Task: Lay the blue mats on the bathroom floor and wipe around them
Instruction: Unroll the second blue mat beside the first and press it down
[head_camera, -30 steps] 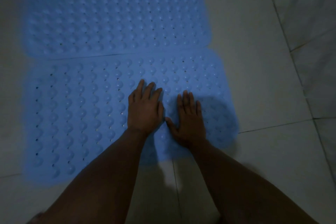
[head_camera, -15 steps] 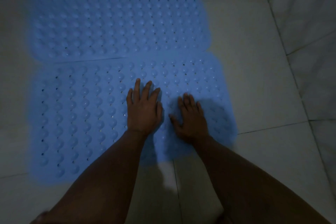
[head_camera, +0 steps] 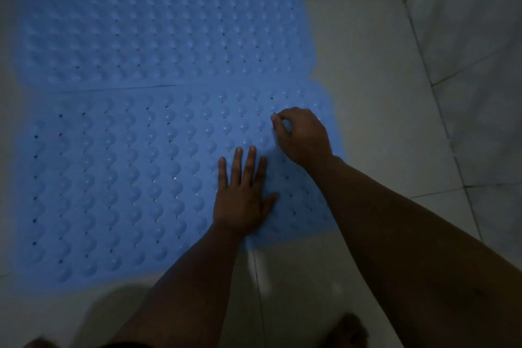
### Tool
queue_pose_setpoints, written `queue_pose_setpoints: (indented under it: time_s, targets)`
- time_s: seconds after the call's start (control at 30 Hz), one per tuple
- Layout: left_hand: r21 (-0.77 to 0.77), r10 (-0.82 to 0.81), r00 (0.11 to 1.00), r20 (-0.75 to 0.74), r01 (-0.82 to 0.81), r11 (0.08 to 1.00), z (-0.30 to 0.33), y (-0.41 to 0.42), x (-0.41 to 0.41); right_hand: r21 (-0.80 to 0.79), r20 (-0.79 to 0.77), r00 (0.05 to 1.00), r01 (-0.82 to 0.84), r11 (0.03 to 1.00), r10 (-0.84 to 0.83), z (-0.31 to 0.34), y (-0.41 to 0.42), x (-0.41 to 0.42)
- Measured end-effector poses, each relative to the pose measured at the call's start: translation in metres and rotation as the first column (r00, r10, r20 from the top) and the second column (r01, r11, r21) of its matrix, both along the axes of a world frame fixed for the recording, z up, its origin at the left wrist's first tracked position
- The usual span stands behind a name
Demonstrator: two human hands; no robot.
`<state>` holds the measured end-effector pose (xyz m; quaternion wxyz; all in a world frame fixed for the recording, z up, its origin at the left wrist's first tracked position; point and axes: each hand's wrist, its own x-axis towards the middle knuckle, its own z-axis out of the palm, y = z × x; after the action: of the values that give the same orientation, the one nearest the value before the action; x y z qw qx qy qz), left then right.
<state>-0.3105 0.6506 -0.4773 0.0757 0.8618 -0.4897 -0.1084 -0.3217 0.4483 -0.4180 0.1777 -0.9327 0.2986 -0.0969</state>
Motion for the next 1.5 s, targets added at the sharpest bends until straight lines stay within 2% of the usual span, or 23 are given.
queue_pose_setpoints:
  time_s: [0.1,0.27,0.47,0.57,0.63,0.7,0.8,0.93,1.03,1.1,1.23,1.5]
  targets:
    - [0.002,0.011,1.000,0.012,-0.011,1.000,0.001,0.000,-0.001,-0.042,0.139,0.990,-0.027,0.999,0.033,-0.017,-0.005,-0.001]
    - [0.006,0.014,1.000,-0.008,-0.014,1.000,0.003,0.000,-0.001,0.048,0.129,0.989,-0.076,0.996,0.069,-0.025,-0.010,0.006]
    - [0.042,-0.002,0.998,-0.061,0.004,0.999,0.004,0.001,0.002,0.088,0.154,0.987,-0.050,0.995,0.035,-0.027,-0.002,0.002]
    - [0.078,-0.027,0.989,-0.148,0.038,0.996,0.016,0.000,0.010,0.100,0.083,0.995,-0.054,0.994,0.046,-0.005,0.004,-0.002]
    - [0.081,-0.020,0.967,-0.253,0.042,0.996,0.033,-0.002,0.027,0.177,-0.060,0.997,-0.044,0.983,0.055,0.016,0.008,0.001]
    - [-0.027,0.043,0.957,-0.288,-0.053,0.998,0.052,0.004,0.047,0.232,-0.165,0.983,-0.037,0.972,0.077,0.031,0.020,0.002]
    - [-0.136,0.170,0.974,-0.147,-0.190,0.972,0.057,0.032,0.070,0.187,-0.189,0.980,-0.027,0.982,0.063,0.037,0.050,-0.002]
    - [-0.098,0.277,0.960,-0.045,-0.280,0.955,0.048,0.065,0.083,0.057,-0.099,0.988,-0.117,0.991,0.122,0.006,0.113,-0.014]
    - [-0.070,0.311,0.950,-0.006,-0.311,0.948,0.045,0.083,0.088,0.034,-0.249,0.950,-0.188,0.982,0.191,-0.029,0.163,-0.020]
    - [-0.055,0.338,0.941,0.020,-0.336,0.940,0.042,0.090,0.089,0.000,-0.309,0.935,-0.180,0.984,0.171,-0.043,0.183,-0.023]
    - [-0.049,0.371,0.927,0.051,-0.368,0.928,0.036,0.095,0.097,-0.084,-0.326,0.938,-0.149,0.985,0.114,-0.050,0.193,-0.022]
    - [-0.083,0.334,0.938,0.088,-0.328,0.941,0.032,0.101,0.109,-0.086,-0.299,0.948,-0.142,0.986,0.111,-0.054,0.192,-0.021]
